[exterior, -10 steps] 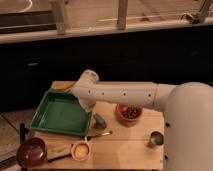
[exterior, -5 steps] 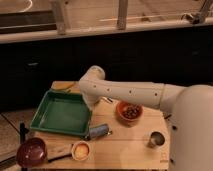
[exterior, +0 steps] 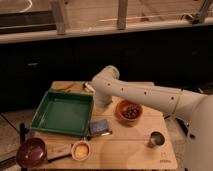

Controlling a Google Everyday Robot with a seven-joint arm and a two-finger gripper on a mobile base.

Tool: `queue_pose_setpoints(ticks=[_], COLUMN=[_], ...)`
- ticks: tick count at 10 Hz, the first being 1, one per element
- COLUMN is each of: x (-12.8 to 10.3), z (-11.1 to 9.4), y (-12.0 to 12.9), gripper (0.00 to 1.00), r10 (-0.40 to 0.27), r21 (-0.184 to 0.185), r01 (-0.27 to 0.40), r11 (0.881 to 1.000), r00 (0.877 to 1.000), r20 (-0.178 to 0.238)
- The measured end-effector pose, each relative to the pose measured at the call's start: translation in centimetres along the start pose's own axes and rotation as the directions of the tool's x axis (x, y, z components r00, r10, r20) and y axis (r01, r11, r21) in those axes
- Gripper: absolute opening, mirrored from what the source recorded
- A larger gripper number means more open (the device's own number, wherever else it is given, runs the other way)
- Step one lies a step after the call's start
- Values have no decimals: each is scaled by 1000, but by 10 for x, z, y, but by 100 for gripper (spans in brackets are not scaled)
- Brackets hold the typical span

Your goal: Wipe tray with sponge

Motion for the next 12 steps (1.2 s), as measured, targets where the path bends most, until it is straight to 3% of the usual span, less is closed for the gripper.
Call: queue_pose_setpoints(ticks=[4, 6, 8, 10, 12], x=[-13, -8, -1, 3, 7], z=[35, 46, 51, 50, 60], y=[10, 19, 32, 40, 45], gripper=[80, 80, 80, 80, 80], r10=[53, 152, 272, 299, 317], r21=[-58, -53, -15, 7, 5], r01=[-53, -154, -274, -300, -317], r11=[997, 987, 962, 954, 948], r00=[999, 987, 959, 950, 946], r20=[-11, -50, -83, -85, -70])
